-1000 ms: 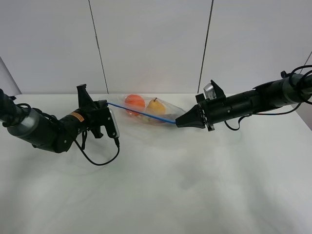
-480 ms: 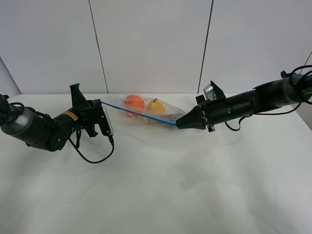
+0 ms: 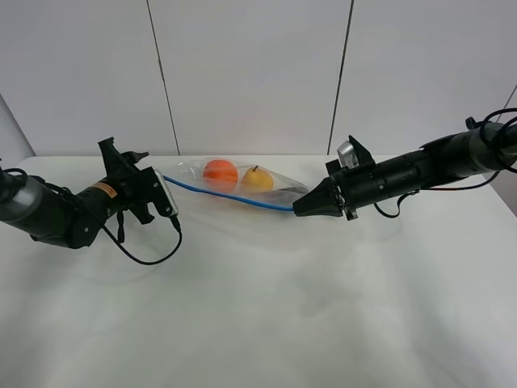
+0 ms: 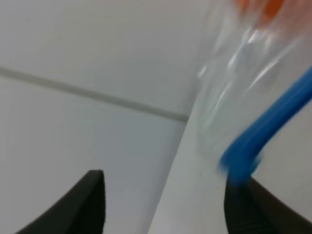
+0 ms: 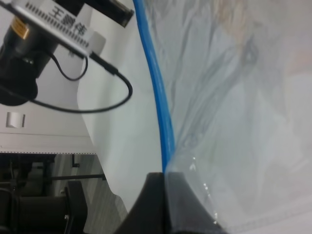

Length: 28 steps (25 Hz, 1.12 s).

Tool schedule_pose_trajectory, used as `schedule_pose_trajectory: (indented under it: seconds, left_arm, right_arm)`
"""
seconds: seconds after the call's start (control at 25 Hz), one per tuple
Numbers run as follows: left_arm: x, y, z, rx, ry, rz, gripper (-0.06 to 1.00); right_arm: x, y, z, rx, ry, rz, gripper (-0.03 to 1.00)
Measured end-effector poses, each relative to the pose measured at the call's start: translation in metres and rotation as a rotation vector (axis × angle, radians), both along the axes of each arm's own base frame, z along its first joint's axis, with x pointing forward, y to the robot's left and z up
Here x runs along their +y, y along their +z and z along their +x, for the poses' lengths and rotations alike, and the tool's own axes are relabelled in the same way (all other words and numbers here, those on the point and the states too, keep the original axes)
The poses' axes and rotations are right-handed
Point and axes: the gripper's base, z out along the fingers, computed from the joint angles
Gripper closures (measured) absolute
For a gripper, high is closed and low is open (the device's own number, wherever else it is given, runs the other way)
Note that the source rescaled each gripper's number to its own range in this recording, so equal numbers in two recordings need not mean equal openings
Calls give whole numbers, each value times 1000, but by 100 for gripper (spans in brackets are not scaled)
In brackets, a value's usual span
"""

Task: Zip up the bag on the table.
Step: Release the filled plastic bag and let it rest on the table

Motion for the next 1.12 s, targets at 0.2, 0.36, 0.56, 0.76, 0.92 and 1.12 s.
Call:
schedule_pose_trajectory:
  seconds: [0.2, 0.36, 0.56, 0.76, 0.92, 1.12]
  left_arm:
    - [34, 0, 2, 4, 97, -40, 29]
    - [44, 2, 3, -1, 150, -217, 29]
    - [44, 10, 4, -53, 183, -599, 29]
    - [44, 3, 3, 48, 260, -944, 29]
    - [44, -11, 2, 234, 371, -1026, 29]
    - [45, -4, 20, 453, 521, -1039, 29]
  right_arm:
    - [0, 0, 0, 2, -1, 0, 97]
    - [0, 0, 0, 3, -2, 0, 97]
    - [0, 0, 0, 3, -1, -1, 97]
    - [0, 0, 0, 3, -1, -1, 97]
    - [0, 0, 0, 7, -3, -1, 97]
    - [0, 0, 0, 10, -4, 0, 97]
